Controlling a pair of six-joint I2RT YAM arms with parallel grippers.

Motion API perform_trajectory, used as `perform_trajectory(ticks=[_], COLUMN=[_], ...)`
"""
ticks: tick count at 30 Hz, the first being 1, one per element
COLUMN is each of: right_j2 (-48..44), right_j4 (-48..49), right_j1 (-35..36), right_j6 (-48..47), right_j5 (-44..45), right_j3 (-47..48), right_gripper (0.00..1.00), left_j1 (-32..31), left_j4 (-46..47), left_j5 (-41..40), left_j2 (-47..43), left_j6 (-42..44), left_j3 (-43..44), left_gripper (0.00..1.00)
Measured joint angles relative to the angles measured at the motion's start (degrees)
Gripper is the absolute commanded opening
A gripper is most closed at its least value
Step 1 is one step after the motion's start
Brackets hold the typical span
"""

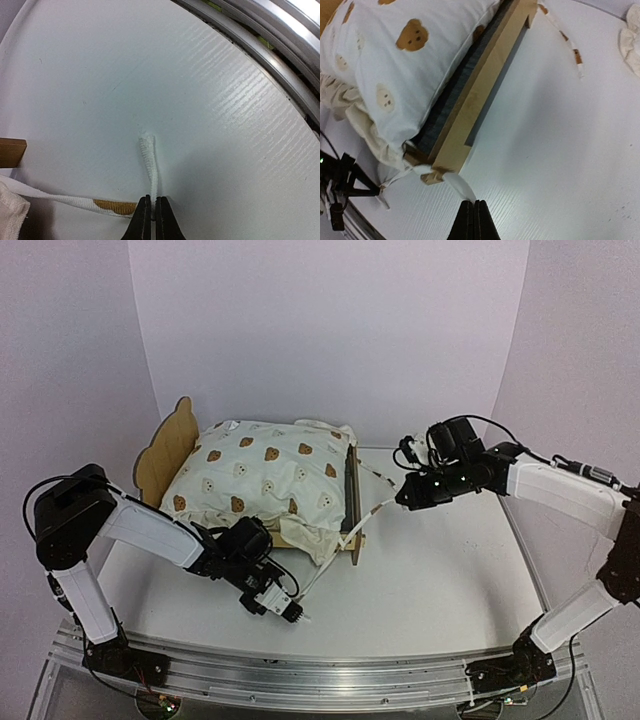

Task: Set up the pet bed

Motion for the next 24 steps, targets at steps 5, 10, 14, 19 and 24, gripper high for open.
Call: perform_trajectory(ticks=[5,10,14,19,24], right_j2=[-7.4,-10.3,-5.5,3.9,2.6], right_j4=[0.2,-0.9,-4.9,-16.0,-21.3], right_j1=[3.3,9.6,11.1,11.8,12.2], right_j6=[0.0,2.8,6.7,8.1,7.6], right_j5=[-11.5,-17.9,-21.2,-19.0,-14.2], right_j3=[-10.2,-18.1,-23.1,-23.0,-13.8], right_gripper=[0.00,0.21,0.51,0.67,0.67], left_j1=[-0.3,-0.7,-0.9,-0.6,1.1], left_j4=[-2.0,-3.8,-5.5,-6.1,-7.3], left_j5=[4.4,11.1,12.1,10.7,5.9], left_j2=[0.2,-1.5,-3.0,-8.9,-17.4], left_j6=[-9.7,-14.7,-18.8,-25.6,-35.0], left_j3=[3.3,3.5,3.4,2.1,2.0], left_gripper=[0.47,0.55,0.61,0.64,0.69])
